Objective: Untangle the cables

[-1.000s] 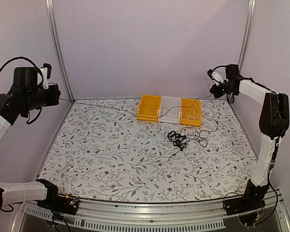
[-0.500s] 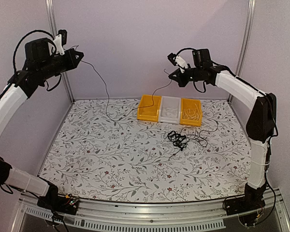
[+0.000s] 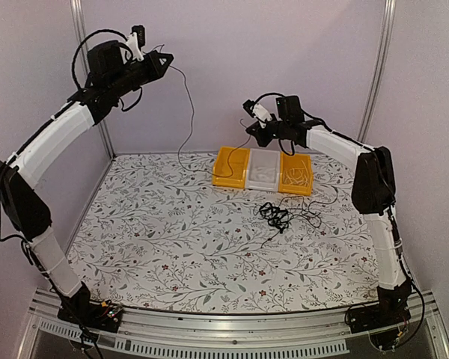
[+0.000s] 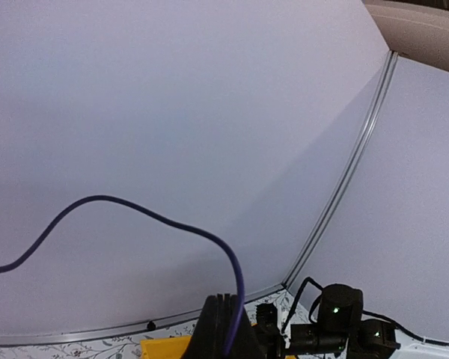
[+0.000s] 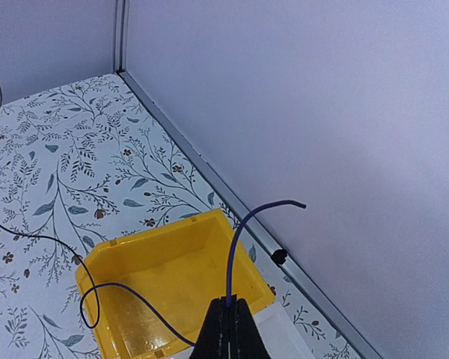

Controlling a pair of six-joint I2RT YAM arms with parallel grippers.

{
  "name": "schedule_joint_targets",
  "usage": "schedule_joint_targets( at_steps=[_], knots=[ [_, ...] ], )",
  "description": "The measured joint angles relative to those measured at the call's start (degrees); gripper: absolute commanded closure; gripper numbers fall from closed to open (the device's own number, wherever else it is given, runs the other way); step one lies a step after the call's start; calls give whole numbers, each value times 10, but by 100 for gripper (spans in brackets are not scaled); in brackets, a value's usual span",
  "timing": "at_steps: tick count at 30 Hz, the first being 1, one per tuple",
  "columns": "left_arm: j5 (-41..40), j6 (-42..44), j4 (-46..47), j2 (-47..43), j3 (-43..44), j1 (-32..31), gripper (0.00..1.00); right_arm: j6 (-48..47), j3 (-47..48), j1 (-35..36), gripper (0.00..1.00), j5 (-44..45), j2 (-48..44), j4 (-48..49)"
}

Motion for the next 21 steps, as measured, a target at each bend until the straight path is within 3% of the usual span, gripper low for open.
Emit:
schedule_joint_targets(
  at_steps=[10,15,21],
  knots=[
    [32,-48,91,173,145,-39,100,-11,17,10,99,56,71,82],
    [54,-78,124,237,188,-53,100,-26,16,10,73,35,75,78],
    [65,-110,155,284,232,-56,100,-54,6,11,53,-26,75,40]
  ],
)
